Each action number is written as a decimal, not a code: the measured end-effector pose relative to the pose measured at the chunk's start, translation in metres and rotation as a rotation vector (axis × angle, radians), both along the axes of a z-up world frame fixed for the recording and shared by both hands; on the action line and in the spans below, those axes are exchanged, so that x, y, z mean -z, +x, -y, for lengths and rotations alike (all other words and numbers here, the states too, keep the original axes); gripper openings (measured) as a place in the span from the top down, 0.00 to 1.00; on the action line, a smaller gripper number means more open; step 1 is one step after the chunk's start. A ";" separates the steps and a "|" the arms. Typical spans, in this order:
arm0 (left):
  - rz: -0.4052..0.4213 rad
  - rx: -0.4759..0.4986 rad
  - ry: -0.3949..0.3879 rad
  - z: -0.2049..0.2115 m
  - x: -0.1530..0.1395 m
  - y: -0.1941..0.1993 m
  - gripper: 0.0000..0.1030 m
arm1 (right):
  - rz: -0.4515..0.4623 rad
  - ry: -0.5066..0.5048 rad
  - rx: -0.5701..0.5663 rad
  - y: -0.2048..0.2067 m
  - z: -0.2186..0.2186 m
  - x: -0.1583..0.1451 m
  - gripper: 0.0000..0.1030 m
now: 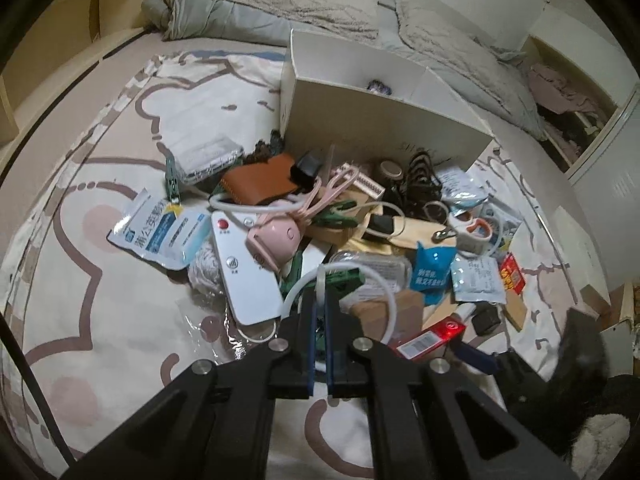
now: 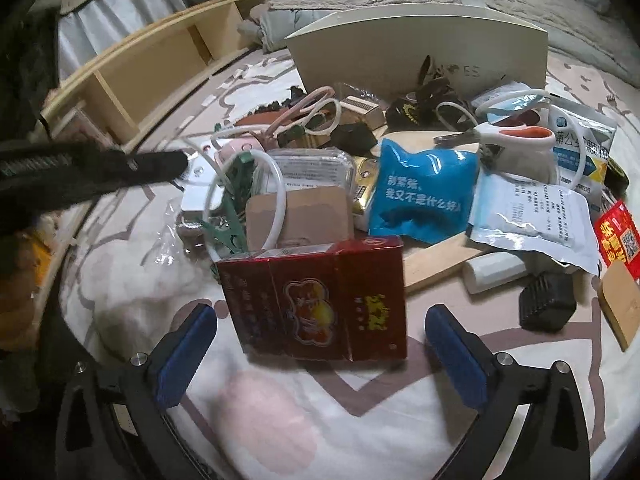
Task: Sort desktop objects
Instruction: 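Close the left gripper on green clothespins while right gripper grasps the red cigarette box, then lift the clothespins with the left gripper while right gripper carries the red box over the shoebox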
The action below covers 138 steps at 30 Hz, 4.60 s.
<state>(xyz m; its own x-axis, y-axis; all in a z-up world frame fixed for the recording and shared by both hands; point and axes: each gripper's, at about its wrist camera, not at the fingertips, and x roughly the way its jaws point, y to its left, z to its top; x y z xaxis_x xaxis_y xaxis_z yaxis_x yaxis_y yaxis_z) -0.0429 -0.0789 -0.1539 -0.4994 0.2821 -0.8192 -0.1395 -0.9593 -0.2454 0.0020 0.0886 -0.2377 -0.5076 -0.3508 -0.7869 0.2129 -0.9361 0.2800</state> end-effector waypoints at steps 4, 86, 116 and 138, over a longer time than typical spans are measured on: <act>-0.023 0.013 0.015 -0.001 -0.010 0.002 0.96 | 0.012 0.025 -0.001 -0.002 0.010 0.006 0.00; -0.372 -0.013 -0.029 -0.043 -0.143 0.006 0.96 | -0.194 0.027 0.059 -0.033 -0.085 -0.217 0.09; -0.421 -0.193 -0.018 -0.058 -0.156 -0.089 0.96 | -0.228 0.003 0.135 -0.144 -0.104 -0.211 0.09; -0.360 -0.204 -0.044 -0.080 -0.099 -0.200 0.96 | -0.144 0.025 0.145 -0.242 -0.112 -0.149 0.09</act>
